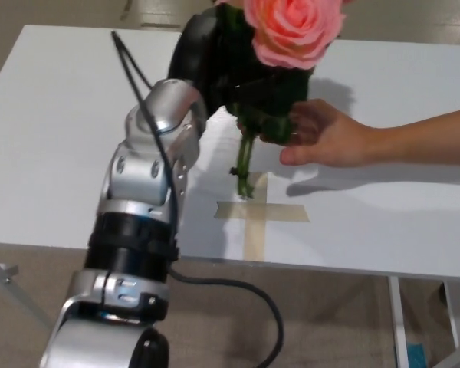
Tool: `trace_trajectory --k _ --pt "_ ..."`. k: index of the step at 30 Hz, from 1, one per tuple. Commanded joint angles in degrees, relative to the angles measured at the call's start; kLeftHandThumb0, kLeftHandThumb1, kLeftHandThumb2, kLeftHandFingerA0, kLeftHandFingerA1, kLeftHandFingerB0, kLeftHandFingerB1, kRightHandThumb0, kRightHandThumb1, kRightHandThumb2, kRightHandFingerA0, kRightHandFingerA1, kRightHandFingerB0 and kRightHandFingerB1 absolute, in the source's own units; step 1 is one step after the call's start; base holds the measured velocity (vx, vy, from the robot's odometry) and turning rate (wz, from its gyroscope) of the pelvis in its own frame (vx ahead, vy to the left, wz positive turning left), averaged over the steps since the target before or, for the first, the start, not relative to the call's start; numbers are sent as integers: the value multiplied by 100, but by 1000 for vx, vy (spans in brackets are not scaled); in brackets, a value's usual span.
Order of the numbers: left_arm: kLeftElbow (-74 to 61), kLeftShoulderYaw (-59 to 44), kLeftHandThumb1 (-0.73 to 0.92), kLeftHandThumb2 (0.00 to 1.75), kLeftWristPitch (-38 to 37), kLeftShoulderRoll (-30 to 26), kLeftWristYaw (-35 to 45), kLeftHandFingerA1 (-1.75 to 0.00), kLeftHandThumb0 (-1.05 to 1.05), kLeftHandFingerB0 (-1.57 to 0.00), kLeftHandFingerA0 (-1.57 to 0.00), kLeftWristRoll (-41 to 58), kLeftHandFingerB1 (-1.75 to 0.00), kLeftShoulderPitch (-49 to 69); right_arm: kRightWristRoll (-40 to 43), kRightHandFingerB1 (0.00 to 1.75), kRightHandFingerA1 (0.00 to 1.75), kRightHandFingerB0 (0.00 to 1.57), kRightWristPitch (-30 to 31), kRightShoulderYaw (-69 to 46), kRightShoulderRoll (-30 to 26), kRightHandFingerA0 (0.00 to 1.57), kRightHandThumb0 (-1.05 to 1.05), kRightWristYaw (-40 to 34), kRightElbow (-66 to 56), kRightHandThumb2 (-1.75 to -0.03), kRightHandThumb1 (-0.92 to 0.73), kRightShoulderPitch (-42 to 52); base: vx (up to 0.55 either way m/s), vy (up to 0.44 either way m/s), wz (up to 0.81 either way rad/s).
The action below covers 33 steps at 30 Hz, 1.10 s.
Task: Use the left hand to pick up the rose and passes it to a human.
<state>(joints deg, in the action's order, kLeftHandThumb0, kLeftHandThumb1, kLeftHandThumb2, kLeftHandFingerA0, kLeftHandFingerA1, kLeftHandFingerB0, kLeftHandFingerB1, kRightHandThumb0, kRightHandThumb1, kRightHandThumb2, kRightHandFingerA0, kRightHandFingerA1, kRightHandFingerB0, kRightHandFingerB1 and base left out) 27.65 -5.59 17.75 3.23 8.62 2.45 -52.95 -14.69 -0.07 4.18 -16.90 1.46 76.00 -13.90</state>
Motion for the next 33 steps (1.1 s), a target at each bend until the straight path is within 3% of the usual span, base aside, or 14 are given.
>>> trace_trajectory --k 1,22,33 --pt "374 46 83 64 -340 259 -45 -145 -19 -78 -81 202 -97 -334 25 38 42 50 54 -4 71 64 -33 1 4 -60 -69 11 0 0 0" --pt "1249 467 79 70 -1038 1313 -715 -150 -19 -79 -86 380 -102 -397 27 38 42 50 43 -12 164 63 -33 -8 7 -60 -68 -71 0 0 0" --pt "1133 843 80 69 -935 1271 -663 -150 -19 -79 -87 495 -94 -67 21 37 42 49 -12 -9 136 63 -32 -19 -4 -60 -68 -37 0 0 0"
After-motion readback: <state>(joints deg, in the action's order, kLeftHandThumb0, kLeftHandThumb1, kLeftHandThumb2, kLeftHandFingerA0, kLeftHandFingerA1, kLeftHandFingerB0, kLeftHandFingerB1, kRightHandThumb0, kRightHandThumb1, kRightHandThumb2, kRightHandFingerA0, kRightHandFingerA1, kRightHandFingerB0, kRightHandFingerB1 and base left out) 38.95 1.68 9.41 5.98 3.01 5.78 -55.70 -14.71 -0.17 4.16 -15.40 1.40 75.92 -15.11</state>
